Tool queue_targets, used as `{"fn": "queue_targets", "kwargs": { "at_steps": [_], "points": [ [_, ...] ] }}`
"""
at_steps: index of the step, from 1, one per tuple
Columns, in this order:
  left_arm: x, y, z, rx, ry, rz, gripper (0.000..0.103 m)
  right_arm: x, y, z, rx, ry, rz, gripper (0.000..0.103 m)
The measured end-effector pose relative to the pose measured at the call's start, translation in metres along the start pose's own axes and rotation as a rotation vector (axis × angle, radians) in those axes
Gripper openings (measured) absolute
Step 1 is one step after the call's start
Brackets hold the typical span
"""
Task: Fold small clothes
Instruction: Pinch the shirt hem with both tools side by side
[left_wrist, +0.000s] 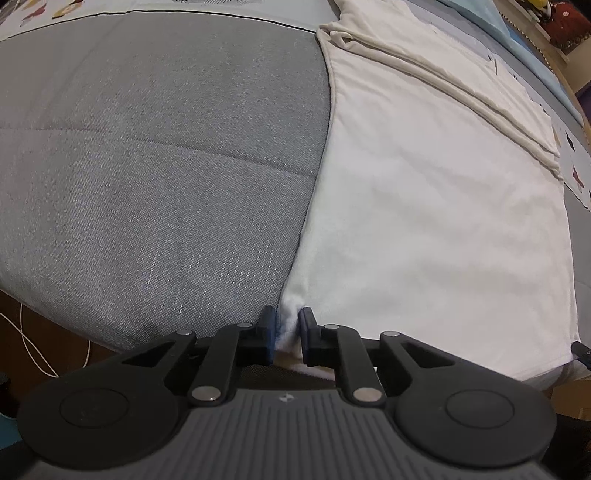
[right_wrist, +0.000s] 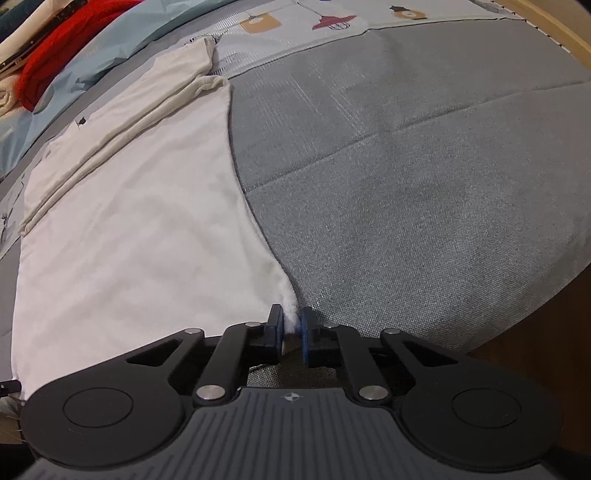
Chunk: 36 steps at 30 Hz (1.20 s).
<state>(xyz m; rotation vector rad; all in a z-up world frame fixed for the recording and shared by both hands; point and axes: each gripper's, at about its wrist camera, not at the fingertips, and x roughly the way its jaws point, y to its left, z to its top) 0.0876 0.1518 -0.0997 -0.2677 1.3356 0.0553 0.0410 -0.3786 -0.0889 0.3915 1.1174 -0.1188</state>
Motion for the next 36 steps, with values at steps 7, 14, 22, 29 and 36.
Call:
{"fn": "queue_targets", "kwargs": {
  "at_steps": [7, 14, 22, 29, 36],
  "points": [
    [-0.011, -0.004, -0.005, 0.021, -0.04, -0.017, 0.007, -0.021, -0.002, 0.003, 0.02, -0.084, 0.002, 0.007],
    [-0.016, 0.002, -0.009, -0.01, -0.028, -0.052, 0.008, -0.022, -0.003, 0.002, 0.034, -0.083, -0.025, 0.007],
    [-0.006, 0.005, -0.009, -0.014, 0.008, -0.022, 0.011, -0.007, -0.001, 0.001, 0.048, -0.019, -0.048, 0.012],
    [-0.001, 0.003, -0.009, -0.011, 0.014, -0.01, 0.013, 0.003, 0.002, 0.001, 0.034, 0.013, -0.056, 0.016],
    [-0.002, 0.005, -0.008, -0.025, 0.014, -0.01, 0.017, 0.006, 0.004, 0.004, 0.023, 0.014, -0.057, 0.021]
  ]
}}
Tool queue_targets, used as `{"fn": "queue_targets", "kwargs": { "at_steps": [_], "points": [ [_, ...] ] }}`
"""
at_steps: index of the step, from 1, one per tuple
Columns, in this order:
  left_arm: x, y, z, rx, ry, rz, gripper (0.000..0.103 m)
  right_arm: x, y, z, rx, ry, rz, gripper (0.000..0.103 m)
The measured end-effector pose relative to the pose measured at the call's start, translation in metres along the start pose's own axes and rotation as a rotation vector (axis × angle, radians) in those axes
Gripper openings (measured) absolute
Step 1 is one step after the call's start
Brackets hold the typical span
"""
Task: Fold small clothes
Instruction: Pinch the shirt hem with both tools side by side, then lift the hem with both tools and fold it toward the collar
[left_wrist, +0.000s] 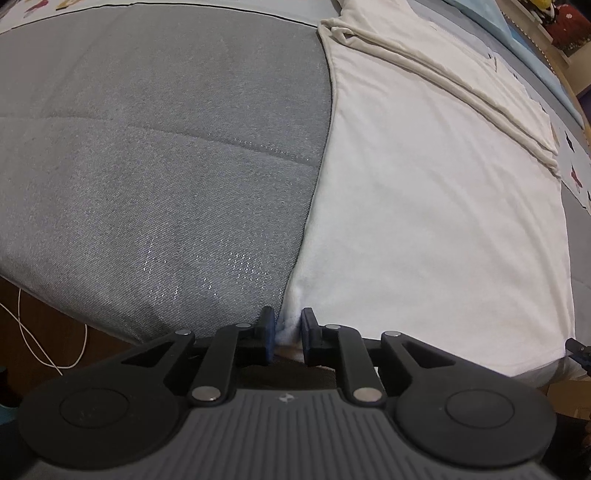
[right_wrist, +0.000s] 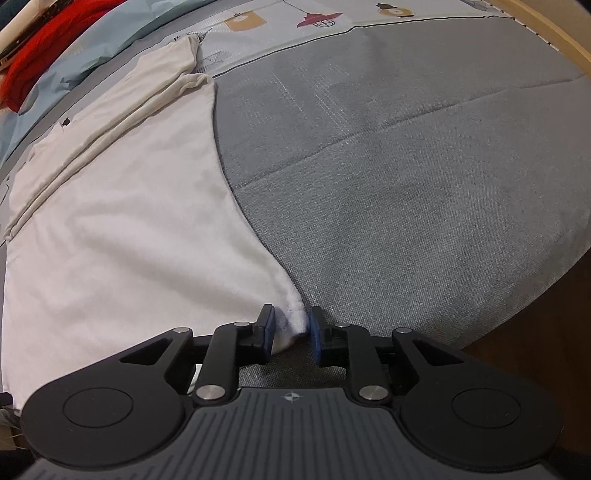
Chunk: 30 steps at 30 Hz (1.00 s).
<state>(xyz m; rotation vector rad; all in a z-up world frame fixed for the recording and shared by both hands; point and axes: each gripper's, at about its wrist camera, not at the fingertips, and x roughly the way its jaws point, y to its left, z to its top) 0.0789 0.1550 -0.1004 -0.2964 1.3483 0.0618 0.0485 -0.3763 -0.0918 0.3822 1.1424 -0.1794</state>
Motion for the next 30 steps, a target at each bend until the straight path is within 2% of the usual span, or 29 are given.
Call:
{"fn": "queue_targets", "kwargs": {
  "at_steps": [13, 17, 20, 25, 30],
  "points": [
    [0.001, -0.003, 0.002, 0.027, -0.001, 0.01, 0.016, -0.001, 0.005, -0.002, -0.03, -0.006, -0.008, 0.023],
    [0.001, -0.004, 0.002, 0.033, -0.004, 0.01, 0.013, -0.001, 0.005, -0.002, -0.04, -0.012, -0.008, 0.01],
    [-0.002, -0.005, 0.0, 0.039, -0.014, 0.008, 0.008, -0.005, 0.004, -0.002, -0.028, -0.029, 0.005, 0.007],
    [-0.02, -0.011, -0.003, 0.061, -0.066, -0.011, 0.007, -0.032, 0.002, 0.004, -0.001, -0.121, 0.075, 0.007],
    [-0.059, -0.015, -0.006, 0.075, -0.156, -0.074, 0.006, -0.077, 0.002, 0.014, -0.002, -0.247, 0.165, 0.006]
  ]
}}
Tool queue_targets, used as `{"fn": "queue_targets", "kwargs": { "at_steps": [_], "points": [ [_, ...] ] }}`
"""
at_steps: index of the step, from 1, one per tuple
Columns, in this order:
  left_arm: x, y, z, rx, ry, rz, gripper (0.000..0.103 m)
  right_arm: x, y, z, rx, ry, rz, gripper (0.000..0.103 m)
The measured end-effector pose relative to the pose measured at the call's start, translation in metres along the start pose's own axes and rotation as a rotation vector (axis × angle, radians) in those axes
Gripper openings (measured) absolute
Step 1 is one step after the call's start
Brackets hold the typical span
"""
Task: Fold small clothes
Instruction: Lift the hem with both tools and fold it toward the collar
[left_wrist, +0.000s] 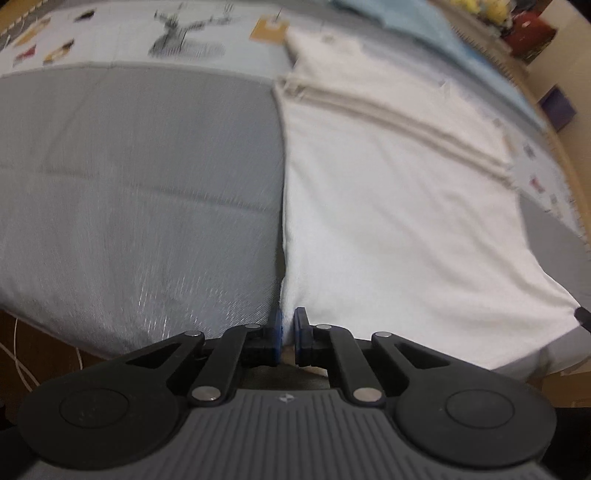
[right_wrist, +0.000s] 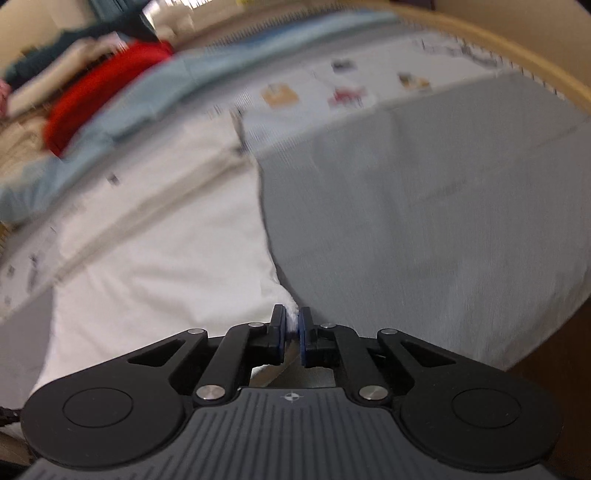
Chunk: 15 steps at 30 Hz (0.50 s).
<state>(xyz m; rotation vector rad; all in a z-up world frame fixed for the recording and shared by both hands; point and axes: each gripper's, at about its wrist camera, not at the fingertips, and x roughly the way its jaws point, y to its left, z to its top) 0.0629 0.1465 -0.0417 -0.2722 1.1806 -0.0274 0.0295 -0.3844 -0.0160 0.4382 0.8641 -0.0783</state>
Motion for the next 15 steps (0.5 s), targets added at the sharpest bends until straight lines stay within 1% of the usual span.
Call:
{"fn": "queue_targets", "kwargs": {
  "at_steps": [4, 8, 11, 15],
  "points": [
    [-0.038, -0.007, -0.001, 0.019, -0.078, -0.033, 0.006, -0.036, 0.004, 0.008, 0.013, -0.081, 0.054, 0.006],
    [-0.084, -0.006, -0.004, 0.016, -0.165, -0.086, 0.006, -0.078, 0.006, 0.014, -0.003, -0.162, 0.097, 0.006],
    [-0.122, 0.002, -0.011, -0.023, -0.223, -0.133, 0.005, -0.117, 0.003, 0.016, -0.011, -0.22, 0.141, 0.006],
    [-0.173, 0.009, -0.025, -0.059, -0.297, -0.198, 0.005, -0.172, -0.004, 0.01, 0.002, -0.295, 0.18, 0.006]
  ]
}}
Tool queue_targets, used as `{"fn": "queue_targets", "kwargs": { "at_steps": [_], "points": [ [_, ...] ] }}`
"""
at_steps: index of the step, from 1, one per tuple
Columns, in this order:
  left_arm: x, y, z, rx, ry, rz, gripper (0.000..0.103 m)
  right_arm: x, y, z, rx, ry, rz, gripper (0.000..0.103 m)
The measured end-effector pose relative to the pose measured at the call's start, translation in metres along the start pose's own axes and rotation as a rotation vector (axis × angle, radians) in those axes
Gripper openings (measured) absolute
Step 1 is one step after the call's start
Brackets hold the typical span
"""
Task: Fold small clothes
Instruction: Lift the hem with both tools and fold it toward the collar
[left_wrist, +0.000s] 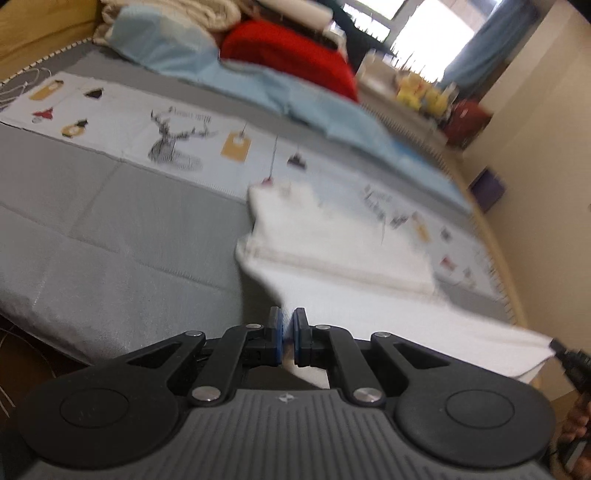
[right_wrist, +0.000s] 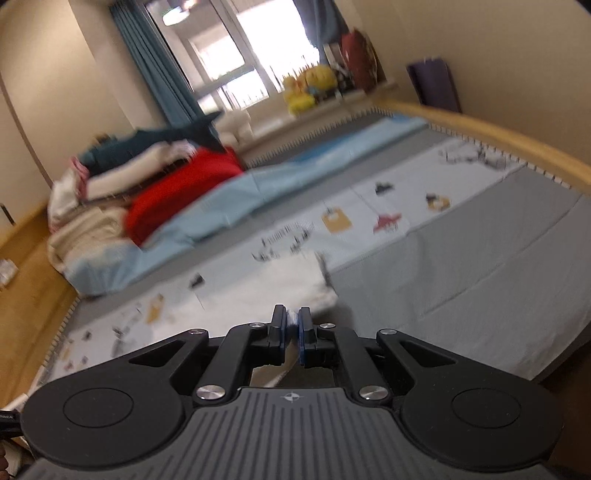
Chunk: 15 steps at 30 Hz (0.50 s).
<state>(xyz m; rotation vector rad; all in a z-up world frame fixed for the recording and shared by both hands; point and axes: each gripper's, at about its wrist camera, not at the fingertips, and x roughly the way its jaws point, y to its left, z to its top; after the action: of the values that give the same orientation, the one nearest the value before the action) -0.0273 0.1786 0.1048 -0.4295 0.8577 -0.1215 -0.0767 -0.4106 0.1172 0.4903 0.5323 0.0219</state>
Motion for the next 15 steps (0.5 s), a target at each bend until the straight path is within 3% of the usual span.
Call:
{"fn": "queue_targets", "kwargs": {
  "at_steps": [4, 7, 15],
  "points": [
    [-0.025, -0.007, 0.002, -0.021, -0.045, -0.03, 0.005, -0.023, -0.001, 0.003, 0.044, -0.024, 0.003, 0.006],
    [-0.013, -0.015, 0.009, 0.018, -0.048, -0.005, 0.005, -0.006, -0.003, 0.004, 0.046, -0.004, -0.018, 0.006],
    [0.112, 0.0, 0.057, 0.066, 0.033, 0.081, 0.005, 0.11, -0.002, 0.026, -0.031, 0.066, -0.161, 0.006]
  ]
}}
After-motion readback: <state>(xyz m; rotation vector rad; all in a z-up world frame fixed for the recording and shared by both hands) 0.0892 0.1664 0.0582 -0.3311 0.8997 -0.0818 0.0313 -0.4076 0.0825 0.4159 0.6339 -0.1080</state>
